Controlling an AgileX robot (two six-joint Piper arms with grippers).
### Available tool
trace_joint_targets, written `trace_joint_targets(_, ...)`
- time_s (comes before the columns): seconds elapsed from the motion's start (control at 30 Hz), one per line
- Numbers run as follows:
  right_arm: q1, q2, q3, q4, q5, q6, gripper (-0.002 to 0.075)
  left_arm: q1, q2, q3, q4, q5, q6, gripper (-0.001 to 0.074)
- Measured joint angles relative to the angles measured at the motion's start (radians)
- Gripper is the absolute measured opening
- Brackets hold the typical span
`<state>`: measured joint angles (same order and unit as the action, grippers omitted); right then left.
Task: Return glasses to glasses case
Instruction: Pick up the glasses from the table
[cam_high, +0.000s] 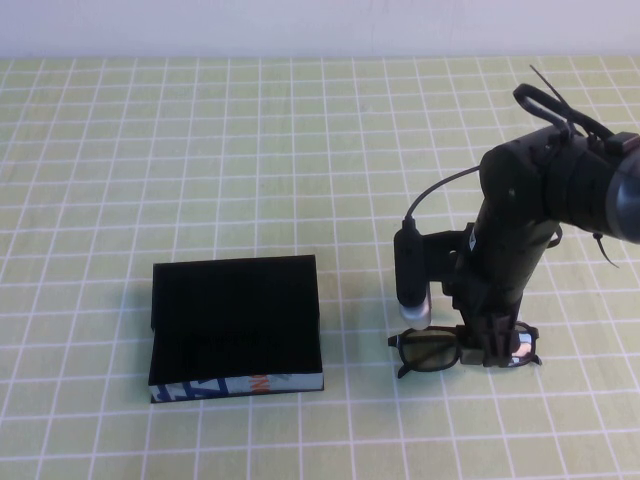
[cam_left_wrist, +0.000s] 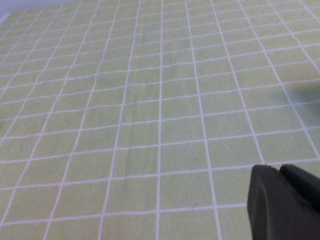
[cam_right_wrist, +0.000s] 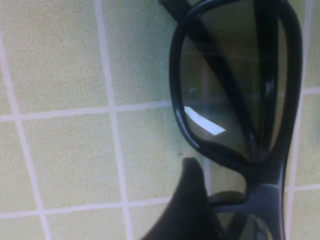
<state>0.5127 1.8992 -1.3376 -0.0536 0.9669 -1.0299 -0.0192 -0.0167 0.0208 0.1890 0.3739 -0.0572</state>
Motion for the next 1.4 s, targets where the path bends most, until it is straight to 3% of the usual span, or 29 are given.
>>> trace_joint_targets(0.27,0.000,0.010,0.000,-0.001,-0.014,0.000,0.0490,0.000,0.000,0.000,0.000,0.000,0.000,0.0000)
trace_joint_targets(0.9,0.000,0.012,0.000,0.000,-0.010,0.000,0.0316,0.000,0.000,0.000,0.000,0.000,0.000,0.0000)
trace_joint_targets(1.23,0.000,0.012,0.000,0.014,0.012,0.000,0.0295,0.000,0.000,0.000,0.000,0.000,0.000,0.0000)
trace_joint_targets(1.4,0.000,0.012,0.000,0.021,0.018,0.000,0.0229,0.000,0.000,0.000,0.000,0.000,0.000,0.0000)
